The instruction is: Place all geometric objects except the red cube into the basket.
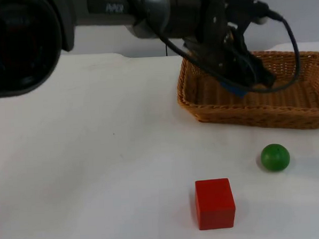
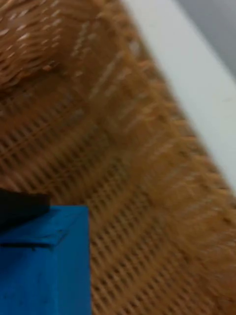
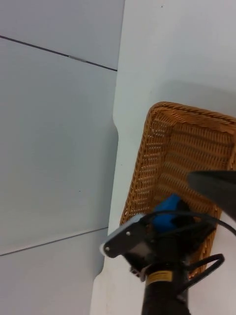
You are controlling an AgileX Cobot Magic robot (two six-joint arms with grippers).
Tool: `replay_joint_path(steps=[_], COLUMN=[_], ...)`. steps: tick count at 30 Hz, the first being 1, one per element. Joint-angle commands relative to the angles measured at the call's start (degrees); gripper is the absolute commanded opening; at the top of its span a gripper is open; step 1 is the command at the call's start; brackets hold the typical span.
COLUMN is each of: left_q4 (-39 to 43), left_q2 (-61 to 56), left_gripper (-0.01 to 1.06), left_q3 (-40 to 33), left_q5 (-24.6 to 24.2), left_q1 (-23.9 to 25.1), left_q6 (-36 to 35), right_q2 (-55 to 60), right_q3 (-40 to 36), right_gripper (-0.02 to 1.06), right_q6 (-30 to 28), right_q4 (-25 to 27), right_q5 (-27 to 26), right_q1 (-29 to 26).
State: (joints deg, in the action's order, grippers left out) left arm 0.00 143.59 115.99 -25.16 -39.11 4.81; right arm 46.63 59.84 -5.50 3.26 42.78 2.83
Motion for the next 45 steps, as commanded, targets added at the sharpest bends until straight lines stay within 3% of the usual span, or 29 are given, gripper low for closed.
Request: replay_joint_path(steps=[1, 2, 3, 6, 7, 8, 17, 21, 25, 33, 36, 39, 40, 44, 45], left_q4=[-0.70, -0.70, -0.70, -1.34, -1.34, -2.13, -5.15, -5.54, -3.98, 1.61, 2.59, 6.69, 6.69, 12.13, 12.13], left_q2=[-0.23, -0.23, -0.23, -0.23, -0.23, -0.46, -5.21, -10.80, -22.31, -36.39, -41.38, -53.11, -53.11, -70.09, -70.09], left_gripper=[0.14, 0.25, 0.25, 0.96, 0.96, 1.05, 1.05, 1.05, 1.05, 1.05, 1.05, 1.05, 1.05, 1.05, 1.05], left_q3=[0.24, 0.24, 0.24, 0.24, 0.24, 0.38, 5.92, 7.13, 7.13, 6.10, 1.65, -14.72, -14.72, -37.69, -37.69], left_q5=[0.43, 0.59, 0.59, 0.95, 0.95, 0.49, -7.20, -12.95, -18.64, -24.10, -23.38, -16.60, -16.60, -6.87, -6.87], left_q1=[-0.33, -0.33, -0.33, -0.33, -0.33, -0.33, 0.62, 2.60, 7.58, 15.28, 17.32, 19.41, 19.41, 22.75, 22.75], left_q6=[-1.87, -1.84, -1.84, -1.84, -1.84, -2.10, -0.52, -0.52, -0.67, -2.58, -3.07, -6.12, -6.12, -13.09, -13.09], right_q2=[-0.12, -0.12, -0.12, -0.12, -0.12, -0.12, -0.12, -0.12, -0.12, 0.45, 0.42, 0.42, 0.42, 0.42, 0.42], right_q3=[0.33, 0.33, 0.33, 0.33, 0.33, 0.33, 0.33, 0.33, 0.33, 0.33, 0.33, 0.23, 0.23, 0.11, 0.11], right_gripper=[1.05, 1.05, 1.05, 1.05, 1.05, 1.05, 1.05, 1.05, 1.05, 1.05, 1.05, 1.05, 1.05, 1.05, 1.05], right_q6=[-0.55, -0.55, -0.55, -0.55, -0.55, -0.56, -0.56, -0.56, -0.56, -0.56, -0.56, -0.56, -0.56, -0.56, -0.56], right_q4=[-0.36, -0.36, -0.36, -0.36, -0.36, -0.59, -0.20, -0.10, -0.10, -0.10, 0.52, 1.28, 1.28, 2.02, 2.02], right_q5=[-0.66, -0.66, -0.66, -0.66, -0.66, -0.66, -0.34, 1.53, 2.42, 2.40, 2.40, 2.40, 2.40, 4.29, 4.29], right_q1=[-0.30, -0.30, -0.30, -0.30, -0.30, -0.30, -0.30, -0.30, -0.30, -0.30, -0.30, -0.30, -0.30, -0.30, -0.30])
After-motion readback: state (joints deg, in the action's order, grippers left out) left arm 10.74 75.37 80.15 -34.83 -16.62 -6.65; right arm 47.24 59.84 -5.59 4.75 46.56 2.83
